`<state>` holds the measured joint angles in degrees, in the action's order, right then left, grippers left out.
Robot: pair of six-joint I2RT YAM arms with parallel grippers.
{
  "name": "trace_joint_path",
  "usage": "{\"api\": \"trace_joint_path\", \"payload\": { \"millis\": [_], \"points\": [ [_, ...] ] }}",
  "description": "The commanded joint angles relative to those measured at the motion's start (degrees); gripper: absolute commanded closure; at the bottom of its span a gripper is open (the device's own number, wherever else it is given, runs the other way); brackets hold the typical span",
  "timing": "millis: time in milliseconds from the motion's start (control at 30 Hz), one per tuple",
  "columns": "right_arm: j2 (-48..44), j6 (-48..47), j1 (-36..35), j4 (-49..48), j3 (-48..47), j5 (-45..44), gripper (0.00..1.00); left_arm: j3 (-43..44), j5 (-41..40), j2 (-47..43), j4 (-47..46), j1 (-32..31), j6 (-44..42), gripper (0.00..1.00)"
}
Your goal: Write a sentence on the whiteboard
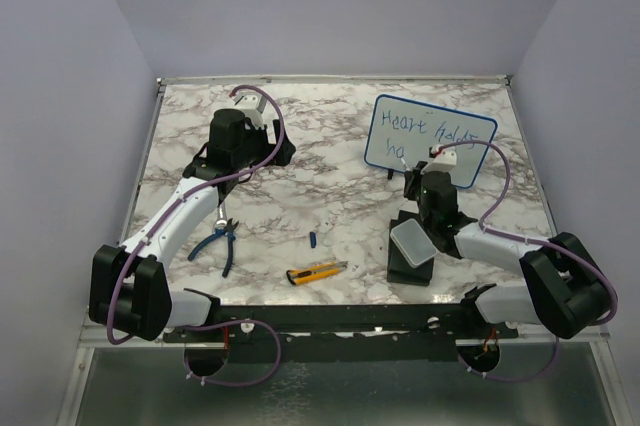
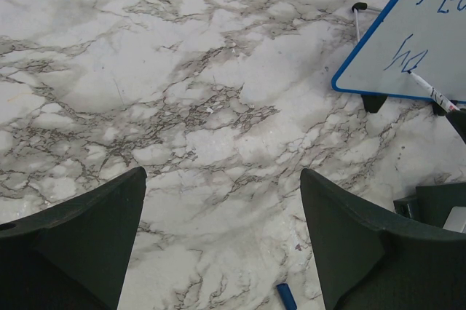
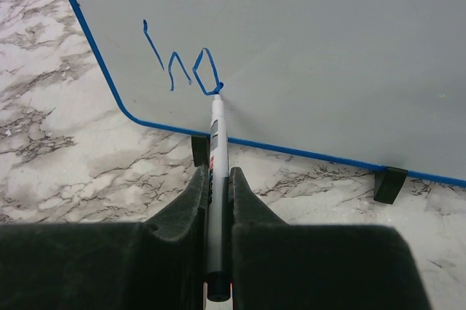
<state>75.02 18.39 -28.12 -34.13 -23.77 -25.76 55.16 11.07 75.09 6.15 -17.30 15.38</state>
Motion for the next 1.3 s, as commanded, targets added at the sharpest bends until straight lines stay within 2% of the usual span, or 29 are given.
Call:
{"api": "trace_joint_path", "payload": {
  "millis": [0, 867, 1267],
  "points": [
    [0.74, 0.70, 0.22, 1.41, 1.01, -0.35, 0.99, -0.14, 0.44, -1.61, -0.06, 0.29, -0.52, 0.12],
    [-1.40, 1.81, 0.30, 4.14, 1.39, -3.40, 0.99, -0.22, 0.34, -2.18, -0.16, 0.33, -0.43, 0.13],
    [-5.06, -1.95, 0.24, 3.65, 1.62, 3.98, 0.99, -0.49, -1.01, -2.73, -0.26, 0.30, -0.67, 0.12]
  ]
}}
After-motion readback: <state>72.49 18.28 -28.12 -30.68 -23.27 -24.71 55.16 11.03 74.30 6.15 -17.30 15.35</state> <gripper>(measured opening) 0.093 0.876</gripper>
